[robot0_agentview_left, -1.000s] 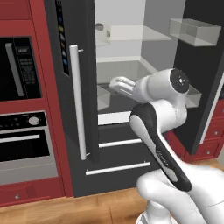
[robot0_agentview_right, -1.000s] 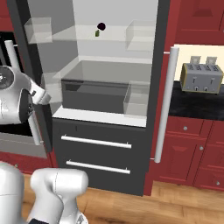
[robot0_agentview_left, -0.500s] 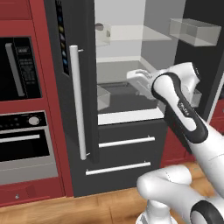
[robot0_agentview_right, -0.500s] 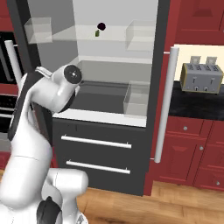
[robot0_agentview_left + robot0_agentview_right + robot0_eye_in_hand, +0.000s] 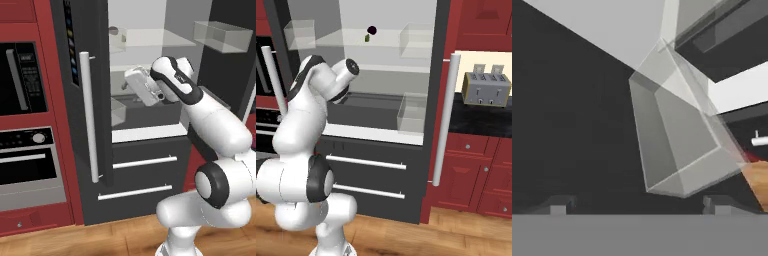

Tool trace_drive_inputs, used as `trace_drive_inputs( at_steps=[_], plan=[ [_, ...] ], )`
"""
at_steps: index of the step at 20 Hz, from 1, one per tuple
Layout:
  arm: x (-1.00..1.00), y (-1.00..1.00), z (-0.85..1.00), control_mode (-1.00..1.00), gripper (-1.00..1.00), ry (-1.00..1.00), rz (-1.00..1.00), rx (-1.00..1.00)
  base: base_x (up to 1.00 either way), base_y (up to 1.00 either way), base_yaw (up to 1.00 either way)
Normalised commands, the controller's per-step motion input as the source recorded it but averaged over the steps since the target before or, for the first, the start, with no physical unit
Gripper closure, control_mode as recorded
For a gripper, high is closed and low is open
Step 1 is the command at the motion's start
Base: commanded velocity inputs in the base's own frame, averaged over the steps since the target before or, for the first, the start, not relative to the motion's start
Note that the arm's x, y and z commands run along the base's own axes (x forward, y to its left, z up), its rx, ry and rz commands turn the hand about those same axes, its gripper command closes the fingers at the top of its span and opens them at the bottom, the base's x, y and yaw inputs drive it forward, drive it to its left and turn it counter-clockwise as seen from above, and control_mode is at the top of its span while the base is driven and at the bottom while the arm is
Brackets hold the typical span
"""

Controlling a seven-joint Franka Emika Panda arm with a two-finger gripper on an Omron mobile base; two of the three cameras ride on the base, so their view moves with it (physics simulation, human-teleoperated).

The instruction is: Take the lemon wedge from the fridge and place it on the plate with fish on the dining counter.

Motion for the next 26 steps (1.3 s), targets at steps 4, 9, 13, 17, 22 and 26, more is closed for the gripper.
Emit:
trace_drive_inputs(
  at_steps=[4, 9, 13, 17, 22, 26],
  plan=[
    [0.44, 1.0, 0.0, -1.0, -1.0, 0.06, 0.15, 0.0, 0.0, 0.0, 0.0],
    [-0.11, 1.0, -0.05, -1.0, -1.0, -0.05, 0.14, 0.01, 0.0, 0.0, 0.0],
    [-0.62, 1.0, -0.26, -1.0, -1.0, -0.27, 0.07, 0.01, 0.0, 0.0, 0.0],
    [-0.36, 0.86, -0.28, -1.0, -1.0, -0.19, 0.02, 0.08, 0.0, 0.0, 0.0],
    [-0.12, -0.3, 0.32, -1.0, -1.0, -0.05, 0.0, 0.0, 0.0, 0.0, 0.0],
    [-0.69, -0.75, 1.0, -1.0, -1.0, -0.38, 0.0, -0.16, 0.0, 0.0, 0.0]
  ],
)
